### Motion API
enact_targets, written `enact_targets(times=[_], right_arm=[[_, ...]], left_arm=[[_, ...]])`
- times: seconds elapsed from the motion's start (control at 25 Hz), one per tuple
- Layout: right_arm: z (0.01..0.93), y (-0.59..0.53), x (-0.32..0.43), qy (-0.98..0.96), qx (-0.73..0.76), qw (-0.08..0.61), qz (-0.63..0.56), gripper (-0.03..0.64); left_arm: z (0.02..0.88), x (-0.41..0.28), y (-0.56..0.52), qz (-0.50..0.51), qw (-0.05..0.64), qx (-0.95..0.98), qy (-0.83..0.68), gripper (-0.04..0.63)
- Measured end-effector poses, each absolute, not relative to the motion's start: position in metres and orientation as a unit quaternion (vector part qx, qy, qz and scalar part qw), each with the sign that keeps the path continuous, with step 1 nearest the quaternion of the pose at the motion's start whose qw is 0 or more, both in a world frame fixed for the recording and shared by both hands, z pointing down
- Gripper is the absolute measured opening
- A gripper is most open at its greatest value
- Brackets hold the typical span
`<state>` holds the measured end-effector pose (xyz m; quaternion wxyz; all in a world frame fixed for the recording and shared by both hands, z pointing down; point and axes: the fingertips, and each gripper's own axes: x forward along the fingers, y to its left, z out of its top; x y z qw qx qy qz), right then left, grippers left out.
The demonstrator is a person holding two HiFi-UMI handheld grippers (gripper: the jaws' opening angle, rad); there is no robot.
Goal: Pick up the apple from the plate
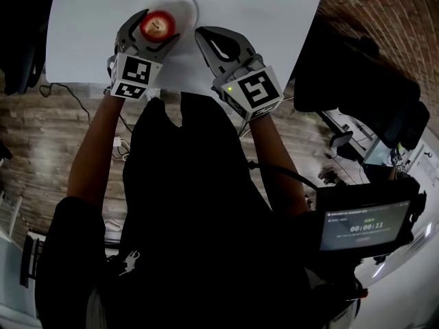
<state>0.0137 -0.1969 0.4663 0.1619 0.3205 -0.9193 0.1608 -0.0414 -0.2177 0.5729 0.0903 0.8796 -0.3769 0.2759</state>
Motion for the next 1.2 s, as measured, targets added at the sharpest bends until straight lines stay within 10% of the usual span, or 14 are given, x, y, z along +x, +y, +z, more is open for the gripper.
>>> enact_targets(times=[1.2], right_arm=[[0.393,-0.189,0.012,-0.917,0.369,0.102,0.108,0.005]], left_arm=[[0.486,-0.027,-0.207,0.244,0.052,0.895,-0.370,0.414]])
